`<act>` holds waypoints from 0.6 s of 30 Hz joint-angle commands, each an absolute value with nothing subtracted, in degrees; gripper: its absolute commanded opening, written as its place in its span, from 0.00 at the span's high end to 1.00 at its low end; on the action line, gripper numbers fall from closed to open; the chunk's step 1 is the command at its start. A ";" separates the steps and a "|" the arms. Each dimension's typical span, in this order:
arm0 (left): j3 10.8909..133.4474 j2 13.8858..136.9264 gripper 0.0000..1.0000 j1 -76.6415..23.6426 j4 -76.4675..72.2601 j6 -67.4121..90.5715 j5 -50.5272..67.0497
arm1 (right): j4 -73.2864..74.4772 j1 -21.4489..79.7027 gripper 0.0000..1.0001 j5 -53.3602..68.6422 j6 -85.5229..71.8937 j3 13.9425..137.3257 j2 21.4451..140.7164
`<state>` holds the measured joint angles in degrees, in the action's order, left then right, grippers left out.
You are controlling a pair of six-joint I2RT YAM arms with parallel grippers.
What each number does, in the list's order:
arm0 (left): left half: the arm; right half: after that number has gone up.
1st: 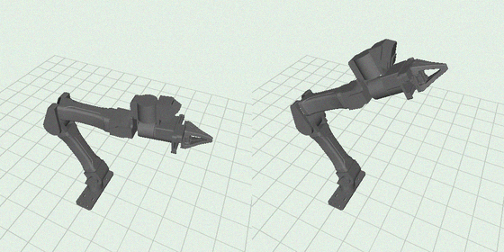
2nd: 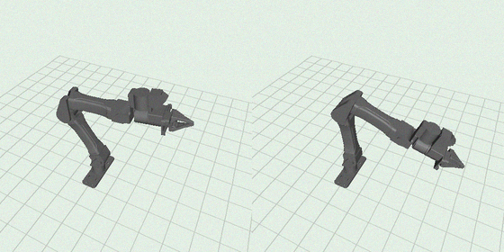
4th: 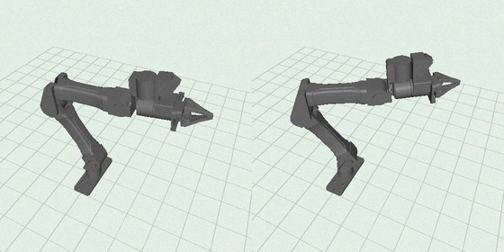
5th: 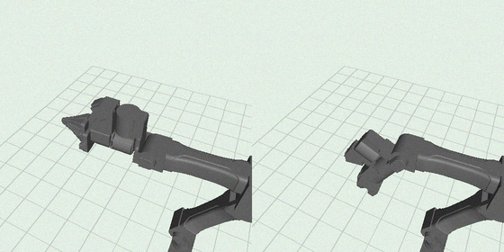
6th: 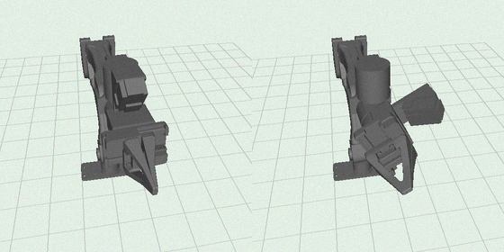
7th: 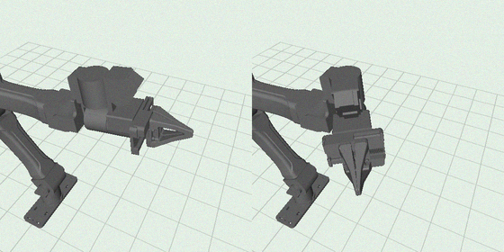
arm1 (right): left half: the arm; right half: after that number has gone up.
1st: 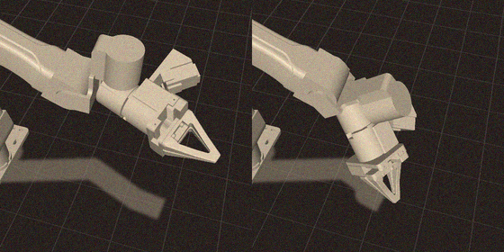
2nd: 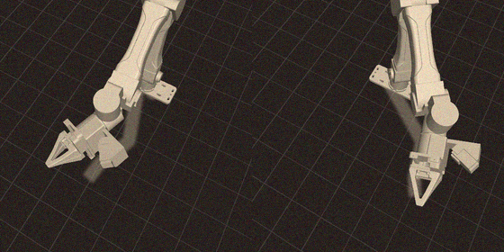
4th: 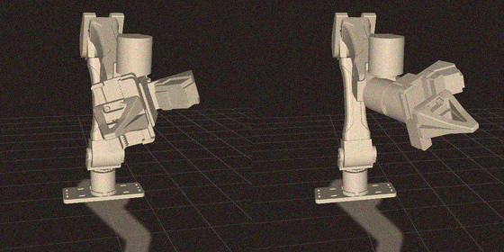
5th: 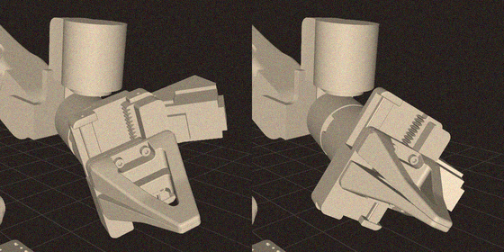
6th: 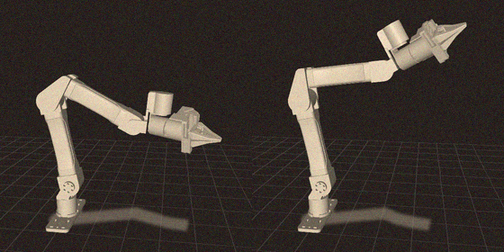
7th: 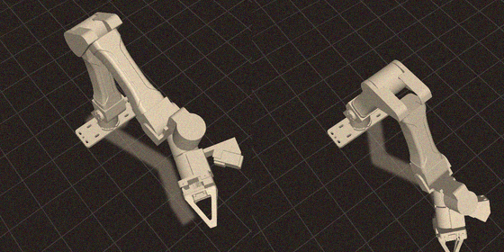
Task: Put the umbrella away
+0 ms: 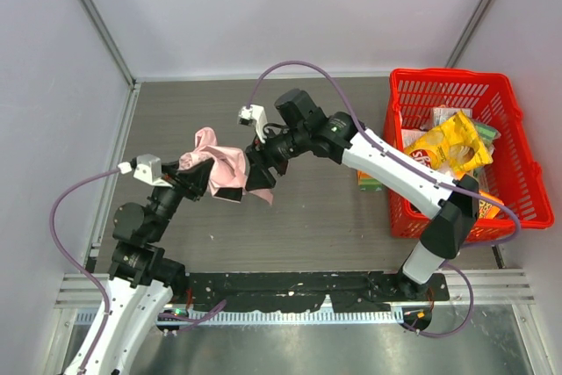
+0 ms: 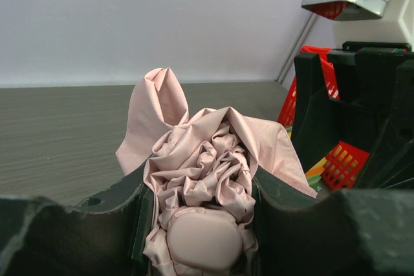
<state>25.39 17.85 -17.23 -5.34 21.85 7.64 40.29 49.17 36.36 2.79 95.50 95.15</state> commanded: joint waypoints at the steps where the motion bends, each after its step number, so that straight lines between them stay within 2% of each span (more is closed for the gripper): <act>1: 28.21 16.61 1.00 -17.14 -11.07 21.62 9.05 | 34.19 49.75 0.34 39.81 5.27 92.99 93.95; 5: 28.04 16.61 1.00 -17.14 -11.95 22.76 8.00 | 32.36 49.83 0.48 44.55 3.61 90.81 94.04; 9: 26.99 16.96 1.00 -17.14 -15.11 25.48 5.02 | 27.44 50.36 0.73 45.00 0.02 86.23 91.94; 11: 25.58 17.05 1.00 -17.14 -18.52 28.37 1.60 | 23.06 50.27 0.90 45.78 -6.20 85.09 91.58; 13: 23.30 17.22 1.00 -17.14 -23.27 31.54 -2.80 | 14.97 50.54 0.99 49.29 -14.61 83.24 91.76; 15: 21.45 18.10 1.00 -17.14 -28.63 34.18 -6.05 | 3.03 50.97 0.99 50.44 -26.76 80.43 91.85; 17: 19.96 19.68 1.00 -17.14 -32.93 37.08 -10.53 | -16.10 51.15 0.99 49.14 -43.88 76.74 91.58; 18: 19.08 20.47 1.00 -17.14 -35.92 38.22 -12.11 | -30.79 51.24 0.99 48.35 -55.26 73.94 92.10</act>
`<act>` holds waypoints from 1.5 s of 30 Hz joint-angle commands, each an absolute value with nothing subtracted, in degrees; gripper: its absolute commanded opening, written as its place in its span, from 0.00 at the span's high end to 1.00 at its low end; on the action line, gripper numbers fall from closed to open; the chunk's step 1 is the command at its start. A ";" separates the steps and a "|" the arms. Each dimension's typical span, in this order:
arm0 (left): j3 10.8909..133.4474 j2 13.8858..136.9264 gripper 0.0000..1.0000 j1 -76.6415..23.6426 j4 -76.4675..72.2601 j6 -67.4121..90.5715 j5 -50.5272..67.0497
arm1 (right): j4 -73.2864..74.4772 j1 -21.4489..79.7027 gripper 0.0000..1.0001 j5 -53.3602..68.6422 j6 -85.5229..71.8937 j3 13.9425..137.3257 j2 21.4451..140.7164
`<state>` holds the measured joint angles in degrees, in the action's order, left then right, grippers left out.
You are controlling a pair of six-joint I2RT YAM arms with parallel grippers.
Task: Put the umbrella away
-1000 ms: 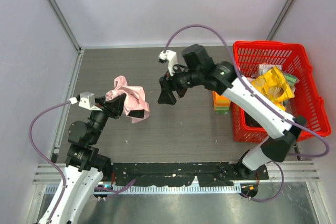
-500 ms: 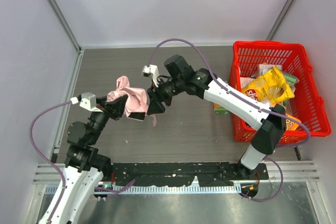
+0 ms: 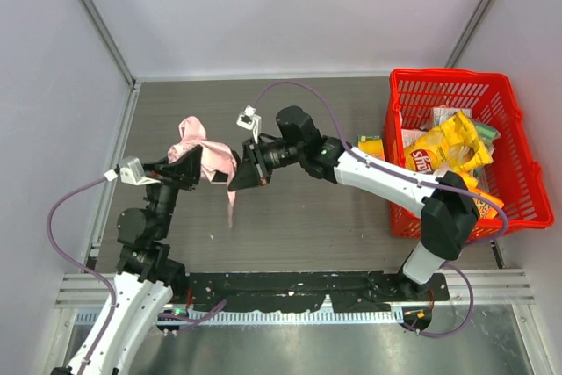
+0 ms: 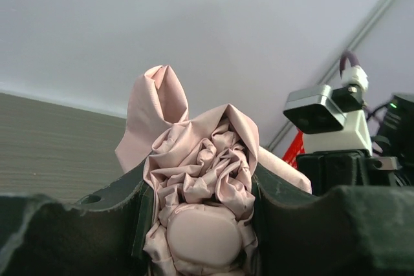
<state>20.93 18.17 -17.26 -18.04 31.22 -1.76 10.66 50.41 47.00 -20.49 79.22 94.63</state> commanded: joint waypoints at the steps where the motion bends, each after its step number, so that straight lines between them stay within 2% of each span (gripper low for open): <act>1: 18.64 21.70 1.00 -17.14 -38.99 39.02 -13.17 | -36.94 51.50 0.99 46.60 -62.42 72.96 92.98; 2: 18.63 23.01 1.00 -17.14 -41.11 39.55 -13.97 | -50.92 51.50 0.99 46.06 -73.19 72.69 95.08; 3: 18.81 24.68 1.00 -17.23 -42.79 39.81 -14.67 | -57.33 52.03 0.99 44.84 -79.74 73.29 96.84; 4: 18.81 26.44 1.00 -17.14 -46.28 39.73 -14.59 | -69.92 52.12 0.99 43.61 -90.68 74.43 100.16; 6: 19.07 29.08 1.00 -17.23 -49.47 39.55 -14.33 | -83.06 53.17 0.99 40.00 -102.49 80.03 105.61; 9: 18.63 31.28 1.00 -17.14 -53.25 39.64 -15.11 | -87.54 56.06 0.99 37.62 -109.33 88.57 112.22; 11: 18.55 31.29 1.00 -17.14 -53.35 41.04 -17.13 | -84.49 56.51 0.99 37.62 -105.94 90.18 111.98; 14: 19.42 28.66 1.00 -17.14 -50.90 43.24 -19.15 | -77.63 55.81 0.99 39.54 -97.15 80.79 108.64; 19: 21.44 25.14 1.00 -17.14 -44.74 52.10 -25.21 | -52.88 56.78 0.99 39.20 -69.59 72.61 101.09; 22: 22.50 24.17 1.00 -17.14 -41.58 58.95 -28.73 | -34.24 58.44 0.99 34.64 -50.95 72.86 98.09; 25: 23.47 24.69 1.00 -17.14 -39.90 66.86 -29.53 | -30.08 59.15 0.99 31.13 -44.58 74.26 97.82; 30: 24.87 25.05 1.00 -17.23 -33.42 79.69 -30.94 | -13.82 60.38 0.99 22.60 -31.13 81.29 98.96; 38: 25.58 26.10 1.00 -17.14 -29.71 92.18 -30.76 | -5.55 65.30 0.99 14.78 -18.57 86.75 103.88; 40: 25.49 26.72 1.00 -17.23 -29.01 96.04 -29.98 | -7.63 66.27 0.99 12.84 -15.84 83.96 104.24; 45: 25.92 27.42 1.00 -17.14 -28.39 104.14 -27.25 | -15.89 66.97 0.99 -2.96 -8.03 74.02 104.06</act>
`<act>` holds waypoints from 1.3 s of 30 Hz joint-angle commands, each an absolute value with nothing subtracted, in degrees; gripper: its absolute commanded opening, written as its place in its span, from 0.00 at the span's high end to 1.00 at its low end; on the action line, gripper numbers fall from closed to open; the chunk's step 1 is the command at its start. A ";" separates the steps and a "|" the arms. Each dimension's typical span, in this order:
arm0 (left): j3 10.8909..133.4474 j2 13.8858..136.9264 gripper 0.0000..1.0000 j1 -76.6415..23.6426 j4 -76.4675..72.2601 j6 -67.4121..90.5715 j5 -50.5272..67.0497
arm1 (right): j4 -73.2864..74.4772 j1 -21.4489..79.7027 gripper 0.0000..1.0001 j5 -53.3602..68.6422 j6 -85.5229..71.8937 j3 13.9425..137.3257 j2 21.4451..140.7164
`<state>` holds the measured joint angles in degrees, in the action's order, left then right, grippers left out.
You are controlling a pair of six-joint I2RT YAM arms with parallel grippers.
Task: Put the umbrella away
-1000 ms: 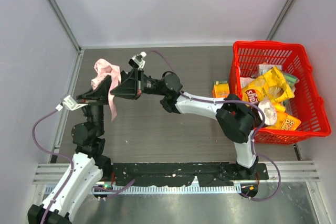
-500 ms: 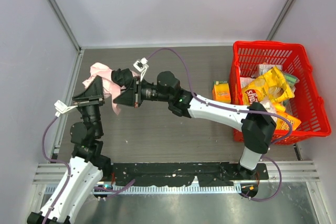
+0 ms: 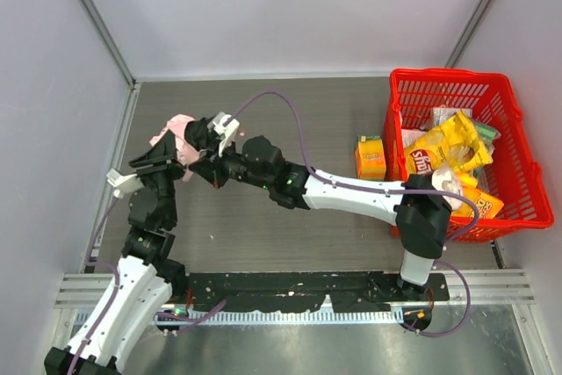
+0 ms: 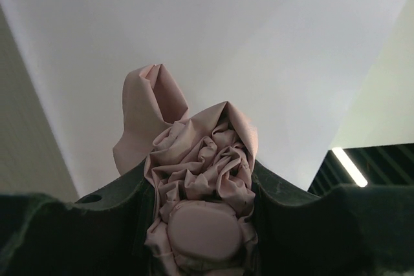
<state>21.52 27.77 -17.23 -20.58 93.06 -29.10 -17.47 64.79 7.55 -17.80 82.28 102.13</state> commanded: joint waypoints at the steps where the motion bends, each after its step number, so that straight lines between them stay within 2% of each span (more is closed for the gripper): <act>1: 26.36 27.16 1.00 -17.14 -27.26 105.19 -26.64 | -17.13 67.06 0.99 -6.47 -6.78 72.18 103.89; 4: 27.33 26.19 1.00 -17.14 -25.14 104.59 -25.40 | -19.68 66.80 0.99 -10.20 -5.01 68.56 100.65; 8: 25.76 26.01 1.00 -17.14 -23.81 105.99 -23.20 | -14.51 66.80 0.96 -10.19 -7.11 70.05 97.39; 10: 23.91 26.63 1.00 -17.14 -25.92 108.71 -22.68 | -14.41 66.80 0.93 -11.33 -8.87 69.52 95.55; 14: 23.99 28.21 1.00 -17.14 -28.03 110.13 -20.83 | -17.57 66.80 0.79 -13.27 -10.37 65.40 92.73; 17: 24.35 28.92 1.00 -17.14 -28.65 109.25 -20.39 | -16.79 66.88 0.73 -13.88 -10.81 65.48 91.41; 21: 24.35 29.53 1.00 -17.14 -30.49 106.97 -20.65 | -12.41 66.97 0.69 -13.80 -13.61 64.43 86.94; 24: 24.08 30.58 1.00 -17.14 -35.40 101.89 -20.83 | -5.04 66.97 0.62 -13.10 -16.08 61.62 82.80; 25: 24.26 30.76 1.00 -17.14 -36.20 99.52 -20.57 | -3.18 67.06 0.58 -13.27 -17.82 61.09 80.97; 26: 24.43 31.20 1.00 -17.14 -37.25 97.58 -20.13 | 1.80 66.97 0.45 -14.58 -19.32 60.74 80.16; 27: 24.35 31.72 1.00 -17.14 -38.74 95.30 -19.69 | 4.11 66.80 0.37 -15.11 -22.21 60.91 78.76; 28: 24.08 32.86 1.00 -17.14 -41.54 93.19 -19.43 | 9.70 66.01 0.19 -15.03 -24.24 62.21 78.32; 31: 22.77 36.02 1.00 -17.14 -49.45 90.45 -18.90 | 18.97 60.48 0.18 -5.57 -39.30 64.77 77.44; 32: 22.59 37.69 1.00 -17.14 -52.35 89.22 -18.37 | 18.29 56.73 0.18 4.38 -42.33 63.73 77.17; 35: 22.15 41.56 1.00 -17.23 -60.71 89.73 -15.92 | 9.89 51.87 0.18 18.58 -60.93 60.65 76.90; 39: 22.67 46.31 1.00 -17.23 -71.69 89.91 -12.58 | 1.70 48.08 0.21 25.38 -81.97 60.55 80.15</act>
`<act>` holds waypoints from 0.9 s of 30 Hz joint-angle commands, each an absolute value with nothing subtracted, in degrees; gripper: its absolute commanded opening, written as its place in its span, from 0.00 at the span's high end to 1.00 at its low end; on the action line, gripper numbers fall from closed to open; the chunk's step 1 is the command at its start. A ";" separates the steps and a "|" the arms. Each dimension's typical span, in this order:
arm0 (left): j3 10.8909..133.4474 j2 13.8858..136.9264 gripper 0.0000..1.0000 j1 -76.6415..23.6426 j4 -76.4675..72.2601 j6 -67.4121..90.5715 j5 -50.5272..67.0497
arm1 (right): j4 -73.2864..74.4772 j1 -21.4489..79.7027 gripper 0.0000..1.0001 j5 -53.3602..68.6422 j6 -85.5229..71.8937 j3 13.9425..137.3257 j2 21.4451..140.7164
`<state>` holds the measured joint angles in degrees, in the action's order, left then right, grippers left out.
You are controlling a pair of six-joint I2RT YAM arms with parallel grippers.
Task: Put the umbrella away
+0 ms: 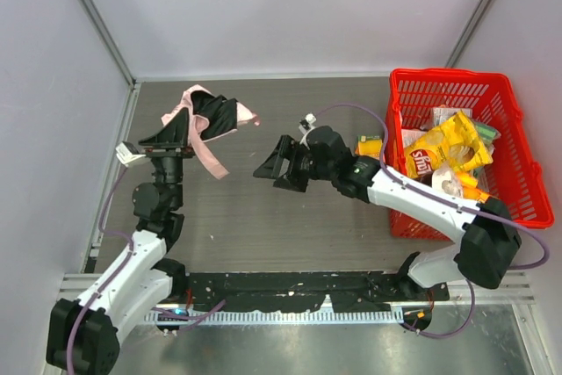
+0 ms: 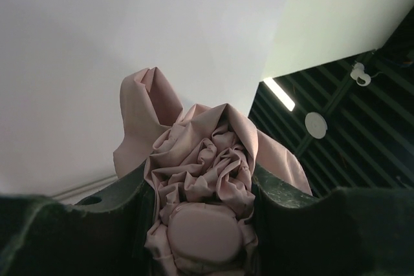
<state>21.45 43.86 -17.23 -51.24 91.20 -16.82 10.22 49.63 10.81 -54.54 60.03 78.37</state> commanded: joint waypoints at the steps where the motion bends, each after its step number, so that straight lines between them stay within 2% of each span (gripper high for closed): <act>1: 22.94 46.93 1.00 -17.14 -73.11 89.91 -11.61 | 0.45 46.95 0.21 26.88 -87.40 61.17 81.72; 5: 23.38 48.25 1.00 -17.14 -76.64 88.25 -8.09 | -19.47 46.49 0.23 31.46 -112.59 58.46 86.03; 9: 23.03 48.60 1.00 -17.14 -76.90 86.14 -5.28 | -33.39 47.90 0.24 28.22 -125.75 54.23 87.71; 14: 23.20 49.13 1.00 -17.14 -78.22 83.50 -2.91 | -38.49 49.65 0.24 25.76 -133.14 51.59 88.41; 25: 25.93 51.76 1.00 -17.14 -80.15 79.98 2.90 | -38.75 51.50 0.24 28.74 -134.46 51.69 89.12; 27: 25.93 52.21 1.00 -17.14 -80.86 79.98 2.38 | -40.43 51.68 0.27 28.65 -134.04 51.76 89.21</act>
<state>22.79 51.96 -17.23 -71.40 80.90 0.75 -35.07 51.29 27.49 -113.58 51.42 89.41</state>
